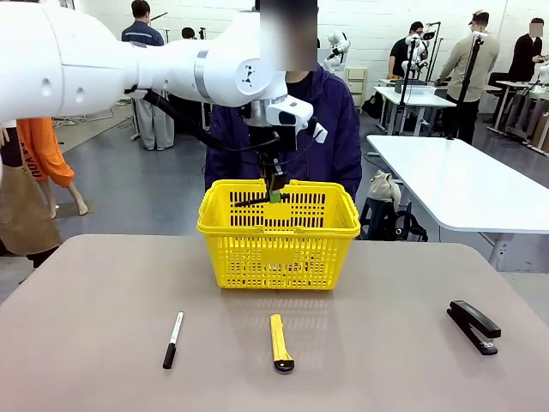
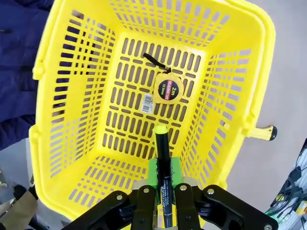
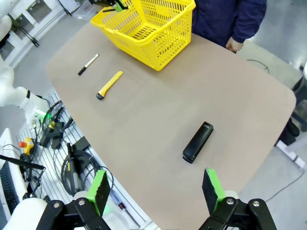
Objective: Place the items the person wants into the basket.
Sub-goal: Pick up the item the person points to and place it in the Market Basket.
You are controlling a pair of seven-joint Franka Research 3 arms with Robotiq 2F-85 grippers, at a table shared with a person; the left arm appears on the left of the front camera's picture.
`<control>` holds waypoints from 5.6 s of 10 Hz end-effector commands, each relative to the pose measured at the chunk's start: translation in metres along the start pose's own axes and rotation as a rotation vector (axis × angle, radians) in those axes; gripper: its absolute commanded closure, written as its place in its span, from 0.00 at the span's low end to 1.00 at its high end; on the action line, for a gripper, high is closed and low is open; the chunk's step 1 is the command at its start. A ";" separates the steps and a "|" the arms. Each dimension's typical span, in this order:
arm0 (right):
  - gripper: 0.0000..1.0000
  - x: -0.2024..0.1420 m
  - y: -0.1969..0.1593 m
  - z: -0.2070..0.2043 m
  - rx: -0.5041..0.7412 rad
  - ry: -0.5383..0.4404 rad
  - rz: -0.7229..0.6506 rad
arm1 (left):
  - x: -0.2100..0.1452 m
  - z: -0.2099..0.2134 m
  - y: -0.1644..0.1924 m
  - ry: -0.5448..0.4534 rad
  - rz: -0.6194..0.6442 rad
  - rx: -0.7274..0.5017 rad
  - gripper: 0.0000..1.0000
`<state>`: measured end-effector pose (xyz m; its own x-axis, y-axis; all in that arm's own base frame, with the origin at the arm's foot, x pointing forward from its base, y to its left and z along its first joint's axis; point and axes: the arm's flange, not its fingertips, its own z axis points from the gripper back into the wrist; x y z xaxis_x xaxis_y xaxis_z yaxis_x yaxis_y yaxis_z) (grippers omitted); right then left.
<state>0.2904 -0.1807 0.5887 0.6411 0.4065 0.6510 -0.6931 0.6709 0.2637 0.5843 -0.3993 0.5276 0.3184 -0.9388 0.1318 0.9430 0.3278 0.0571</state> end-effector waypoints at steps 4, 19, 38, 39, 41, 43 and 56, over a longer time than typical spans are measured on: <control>0.00 0.000 -0.001 0.000 0.018 -0.028 0.017 | 0.022 -0.041 0.039 0.047 -0.024 -0.038 0.88; 0.00 0.000 -0.001 0.000 0.018 -0.028 0.017 | 0.031 -0.085 0.052 0.121 -0.024 -0.074 0.00; 0.00 0.000 -0.001 0.000 0.018 -0.028 0.017 | -0.262 0.074 -0.091 -0.182 -0.026 0.054 0.00; 0.00 0.000 -0.001 0.000 0.018 -0.028 0.017 | -0.270 0.074 -0.092 -0.189 -0.009 0.060 0.00; 0.00 0.000 -0.001 0.000 0.018 -0.028 0.017 | -0.287 0.076 -0.093 -0.208 0.031 0.074 0.00; 0.00 0.000 -0.001 0.000 0.018 -0.028 0.017 | -0.305 0.080 -0.089 -0.243 0.084 0.074 0.00; 0.00 0.000 -0.001 0.000 0.018 -0.028 0.017 | -0.365 0.102 -0.103 -0.400 -0.010 -0.048 0.00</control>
<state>0.2907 -0.1805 0.5885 0.6418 0.4073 0.6498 -0.6936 0.6698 0.2652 0.3842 -0.1111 0.5706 0.3010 -0.8519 0.4285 0.9309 0.3600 0.0619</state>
